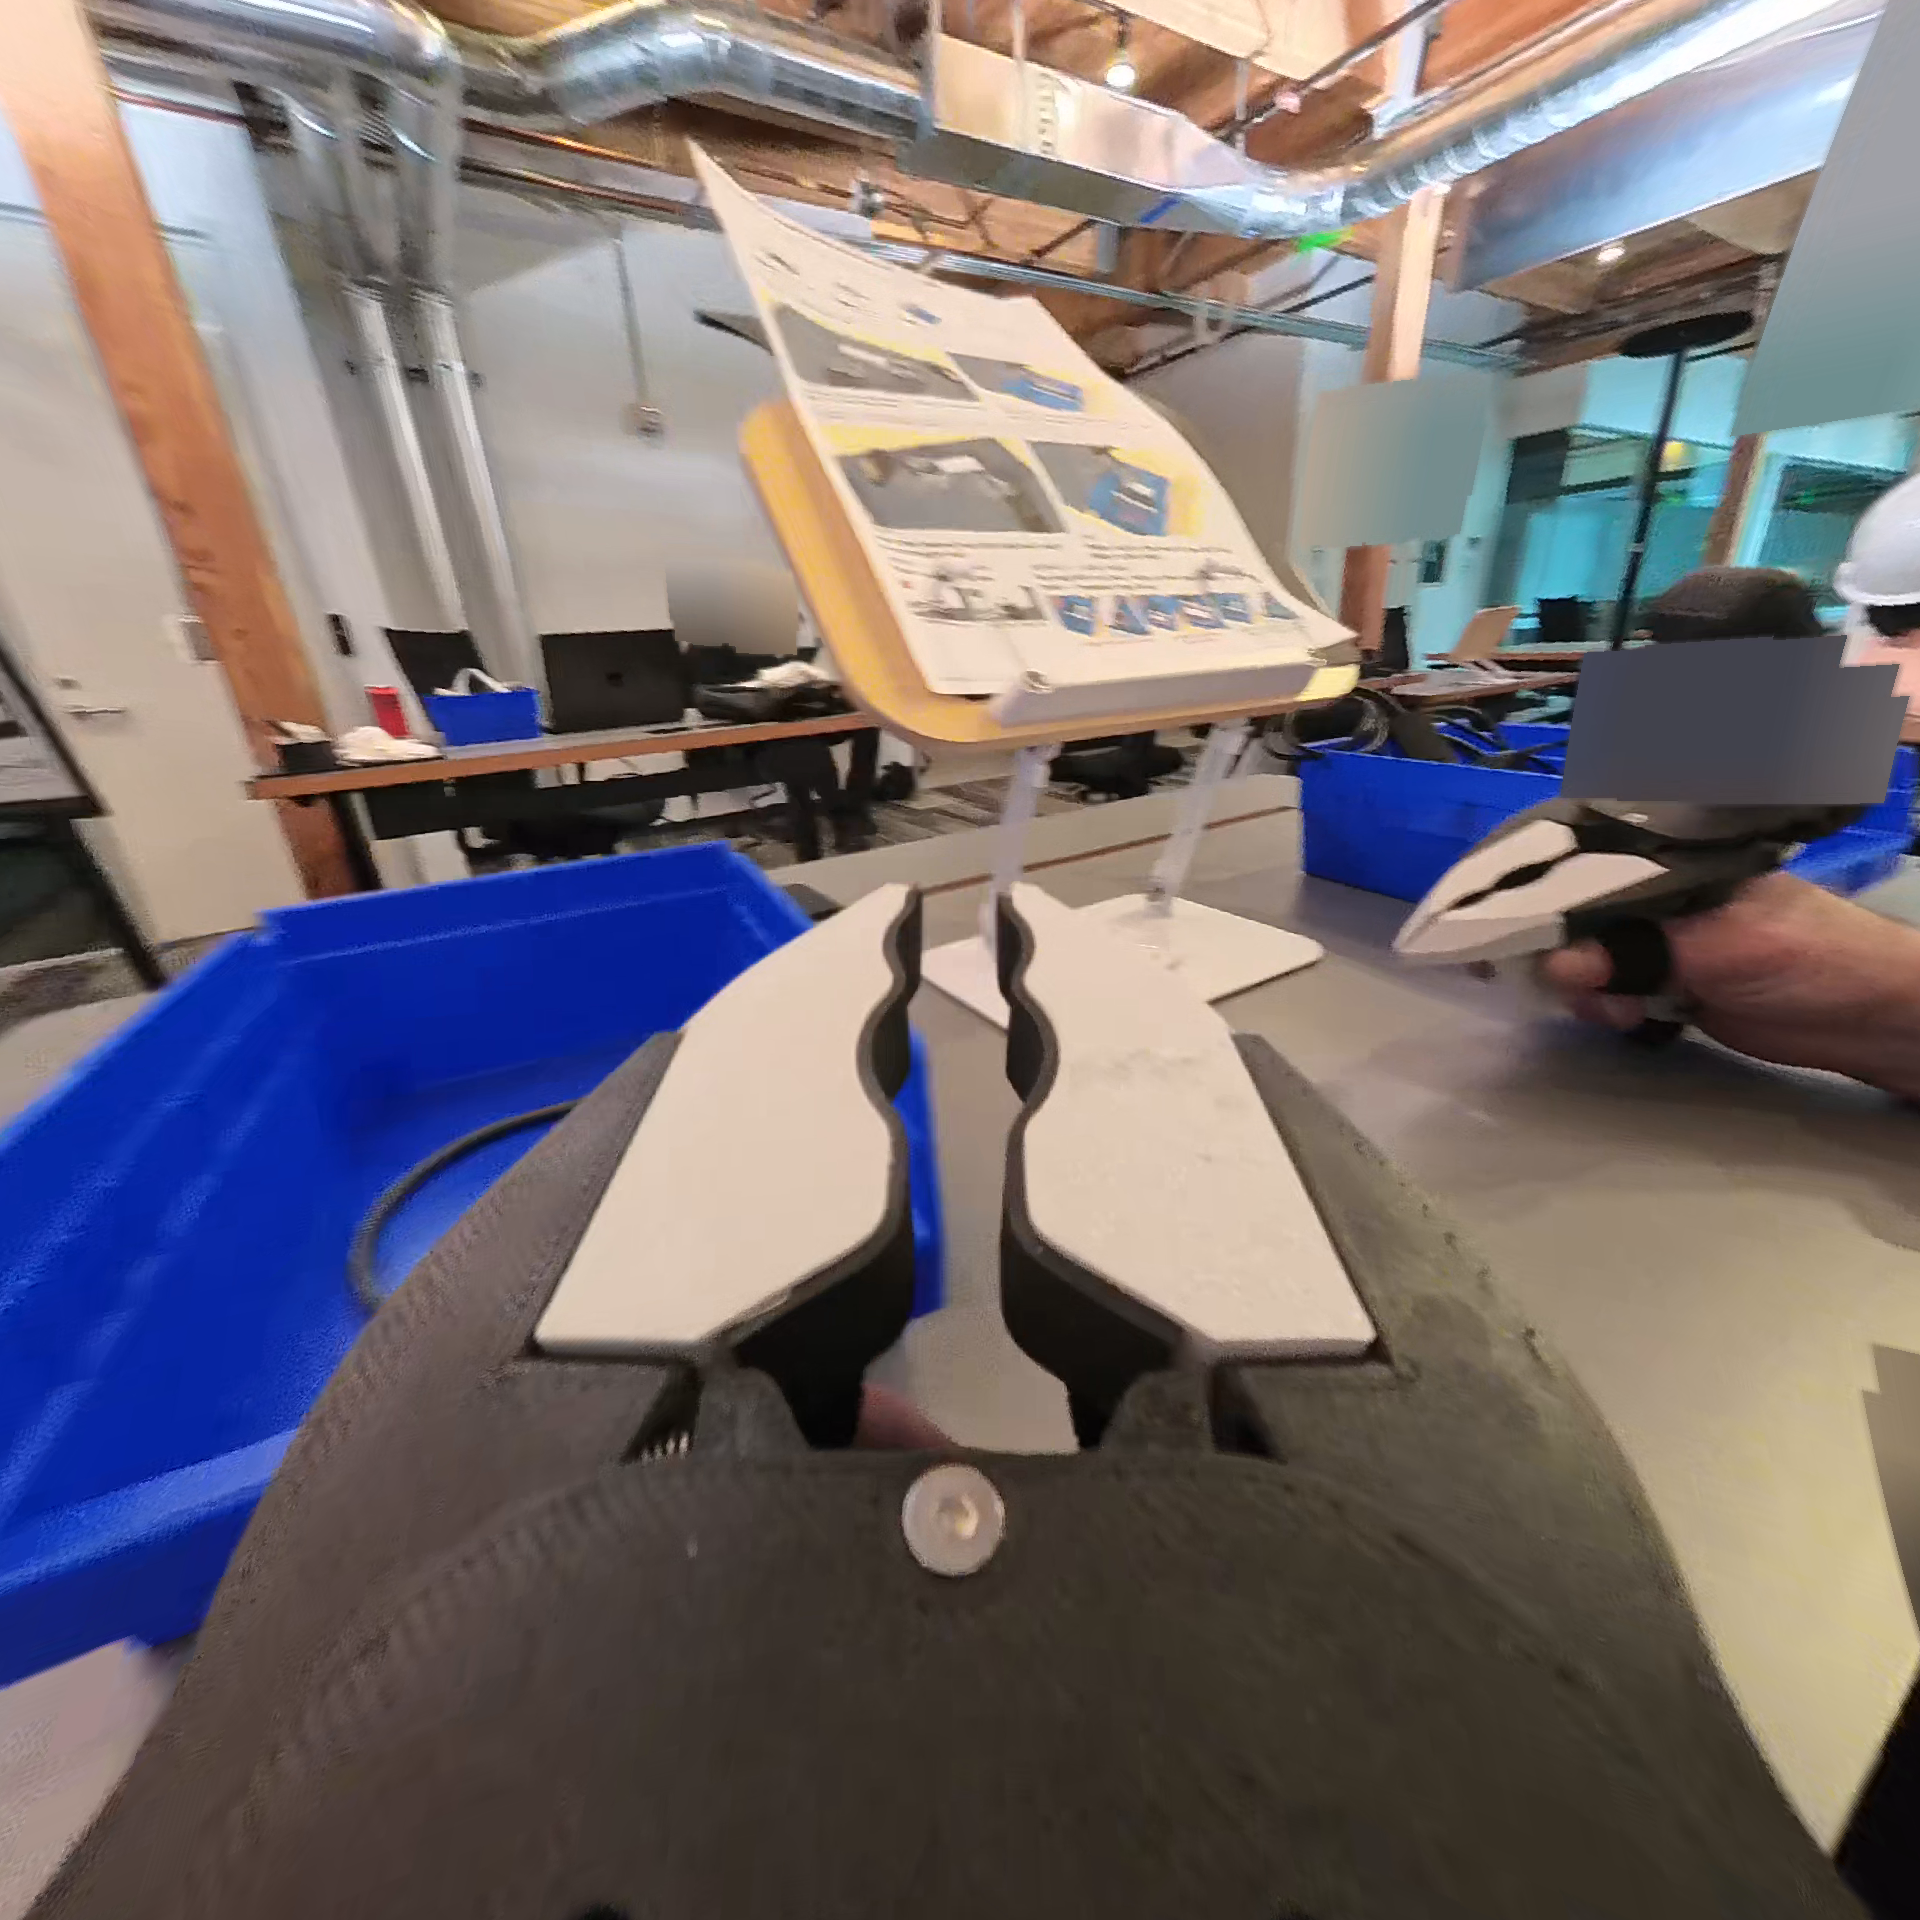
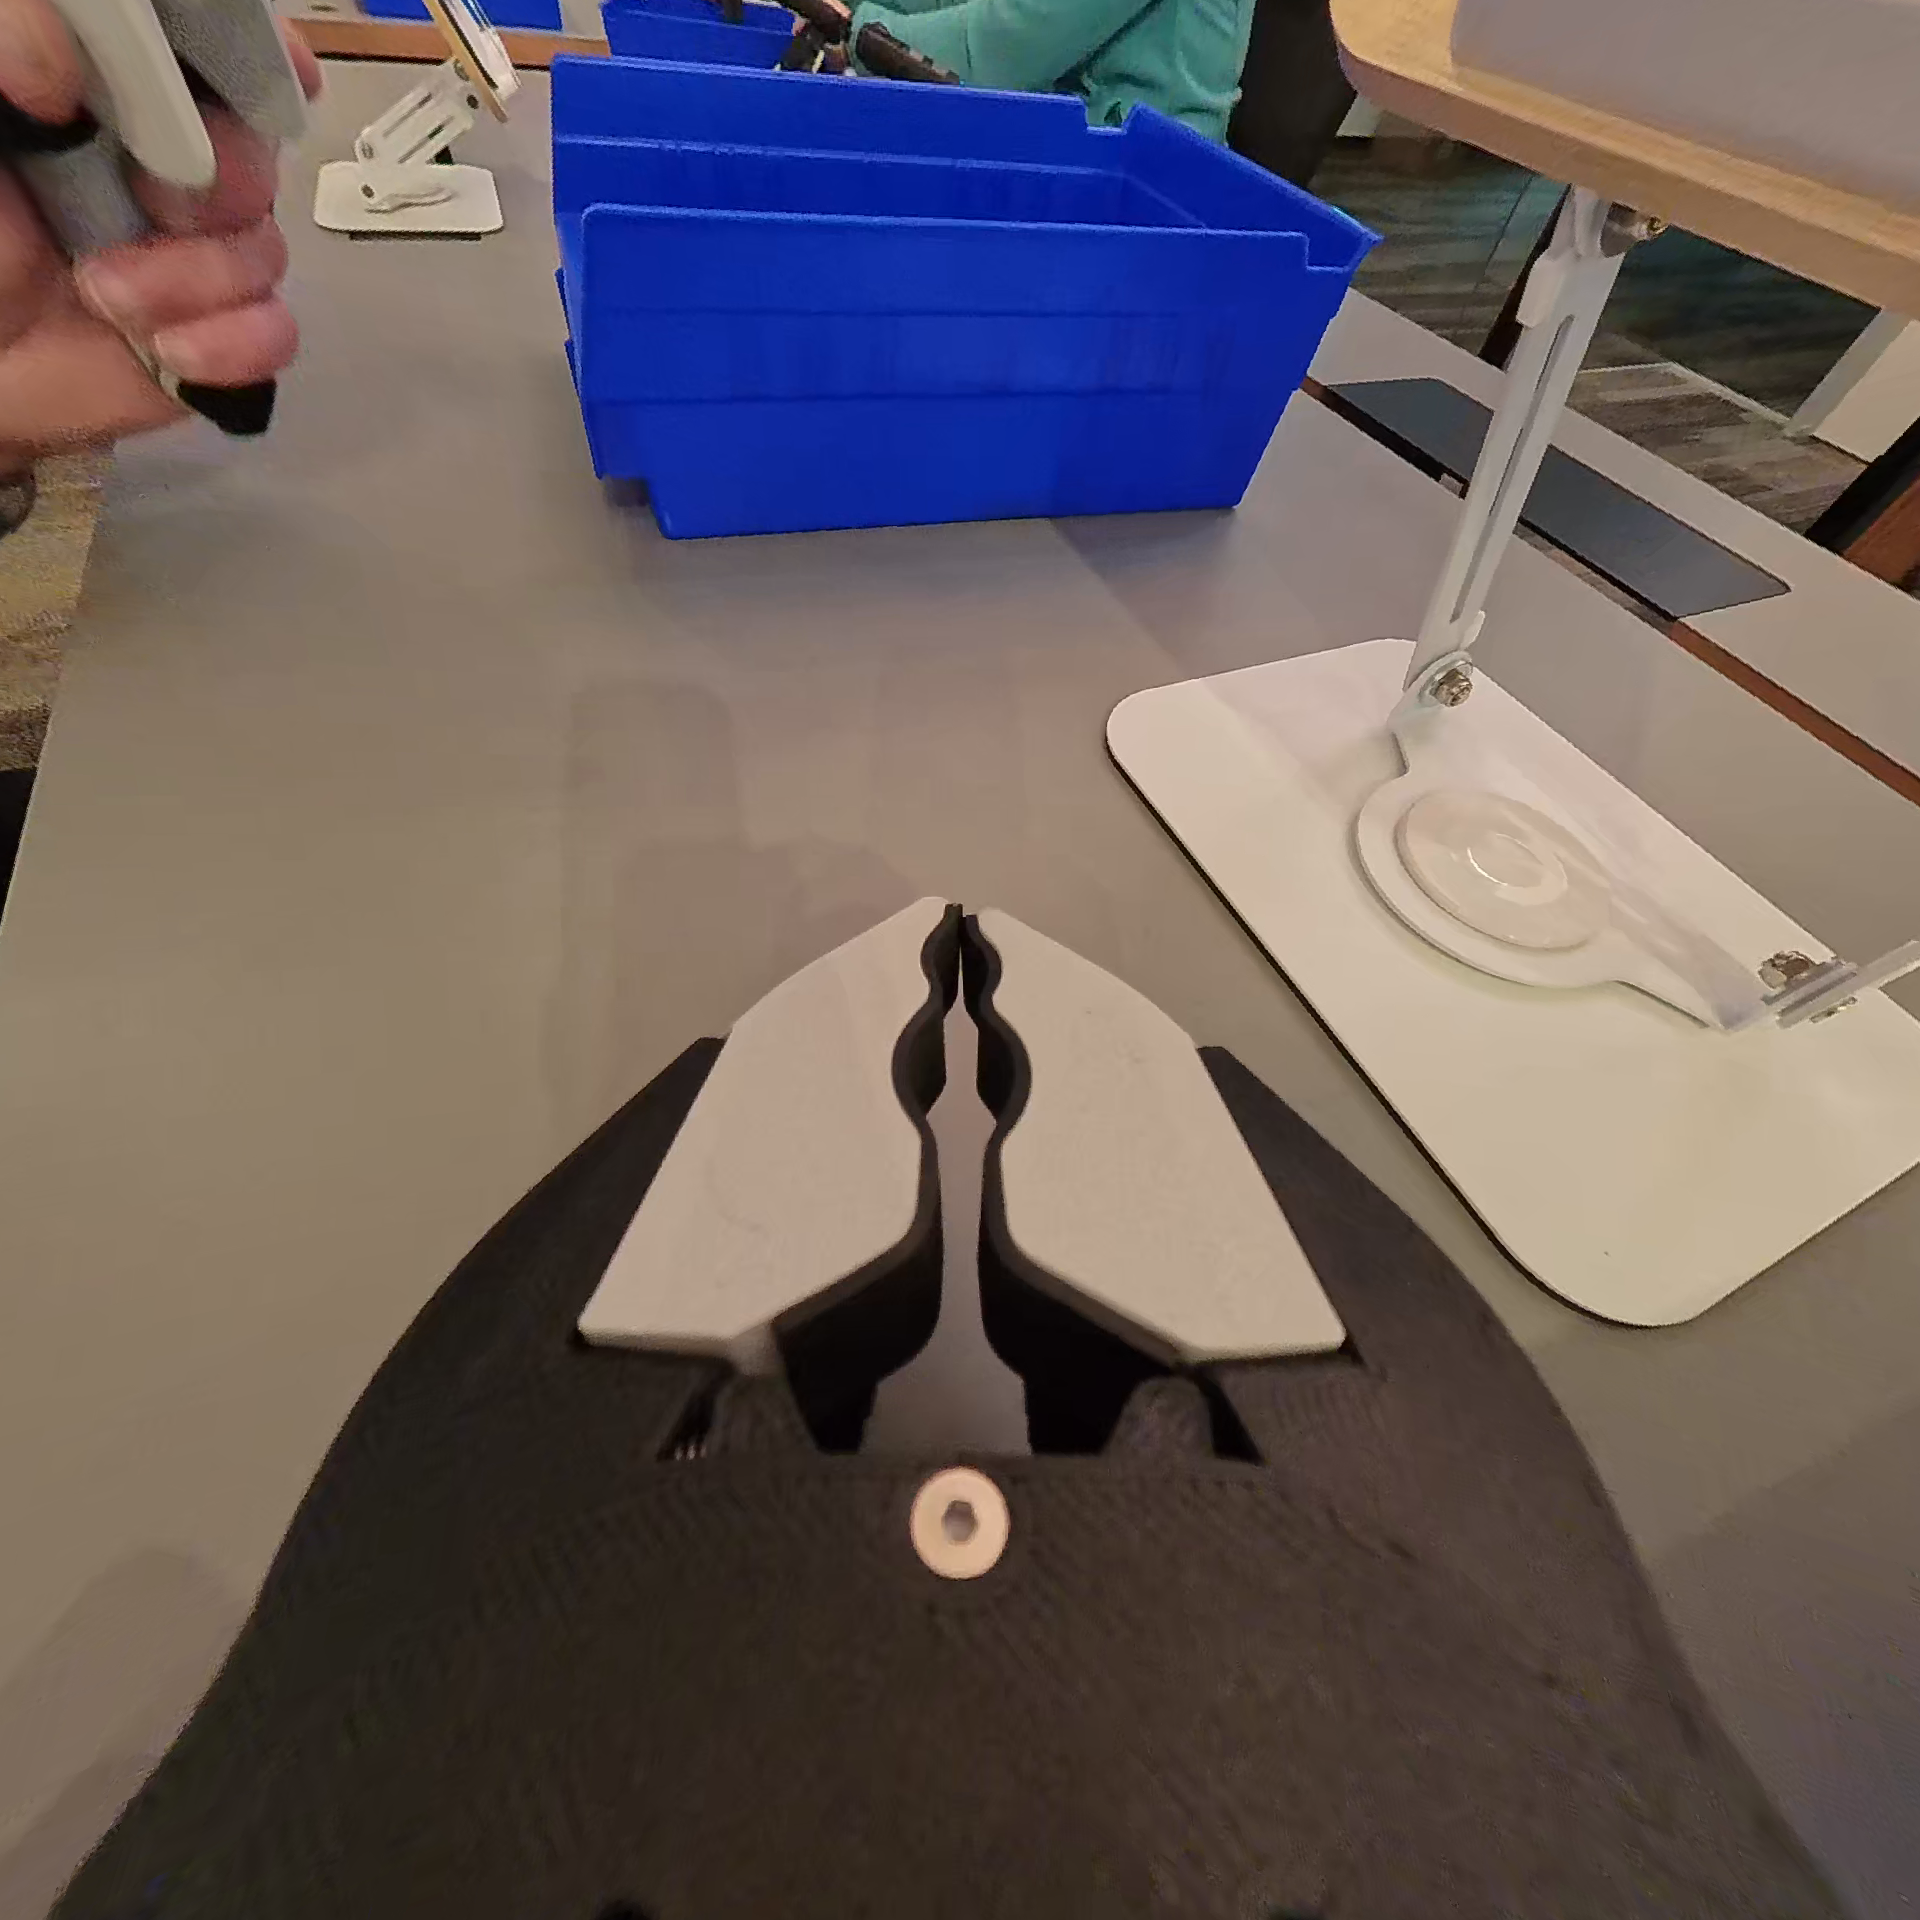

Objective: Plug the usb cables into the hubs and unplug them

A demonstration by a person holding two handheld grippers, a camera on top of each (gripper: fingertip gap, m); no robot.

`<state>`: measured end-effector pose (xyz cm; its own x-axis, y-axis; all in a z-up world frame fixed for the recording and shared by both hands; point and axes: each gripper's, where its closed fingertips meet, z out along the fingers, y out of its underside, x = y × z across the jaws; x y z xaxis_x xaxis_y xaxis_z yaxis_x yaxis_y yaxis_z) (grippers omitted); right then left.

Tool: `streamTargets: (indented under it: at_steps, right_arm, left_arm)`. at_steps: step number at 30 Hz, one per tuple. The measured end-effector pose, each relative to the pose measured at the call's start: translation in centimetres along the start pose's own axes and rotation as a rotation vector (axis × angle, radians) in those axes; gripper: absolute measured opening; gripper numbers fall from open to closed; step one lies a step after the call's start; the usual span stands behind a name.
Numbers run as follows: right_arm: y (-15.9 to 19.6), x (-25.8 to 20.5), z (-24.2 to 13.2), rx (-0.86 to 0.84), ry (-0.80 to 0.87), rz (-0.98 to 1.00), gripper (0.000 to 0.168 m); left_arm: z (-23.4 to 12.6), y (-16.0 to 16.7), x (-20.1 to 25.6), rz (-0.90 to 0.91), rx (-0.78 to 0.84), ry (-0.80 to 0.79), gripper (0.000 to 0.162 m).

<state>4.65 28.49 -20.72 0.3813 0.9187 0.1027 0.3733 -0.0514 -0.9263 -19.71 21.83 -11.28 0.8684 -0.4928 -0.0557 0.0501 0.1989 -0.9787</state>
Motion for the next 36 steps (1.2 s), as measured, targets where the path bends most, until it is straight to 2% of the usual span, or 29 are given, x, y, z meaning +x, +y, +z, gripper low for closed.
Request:
streamTargets:
  at_steps: [5,10,16,18,26,28,36]
  right_arm:
    - [0.0,0.1,0.0,0.000,0.002,0.003,0.000]
    - [0.1,0.1,-0.1,-0.004,0.009,0.000,0.000]
    - [0.2,0.0,-0.5,-0.003,0.020,0.001,0.000]
    - [0.2,0.0,-0.6,0.000,0.021,0.002,0.000]
    - [0.3,-0.1,-0.6,-0.006,0.014,0.002,0.000]
    - [0.3,-0.2,-0.6,-0.008,0.013,0.001,0.000]
    - [0.3,-0.3,-0.5,-0.010,0.003,0.002,0.000]
  left_arm:
    - [-2.7,-1.6,-7.3,0.058,-0.009,-0.210,0.031]
    - [-3.9,-1.1,-13.7,0.098,-0.071,-0.366,0.045]
    - [-4.0,1.6,-17.2,0.119,-0.203,-0.416,0.054]
    - [-3.9,2.6,-18.0,0.101,-0.238,-0.417,0.050]
    - [-2.6,4.2,-19.8,0.029,-0.268,-0.385,0.072]
    - [-1.9,4.9,-19.7,0.024,-0.288,-0.356,0.071]
    - [0.1,7.1,-19.4,0.078,-0.383,-0.308,0.046]
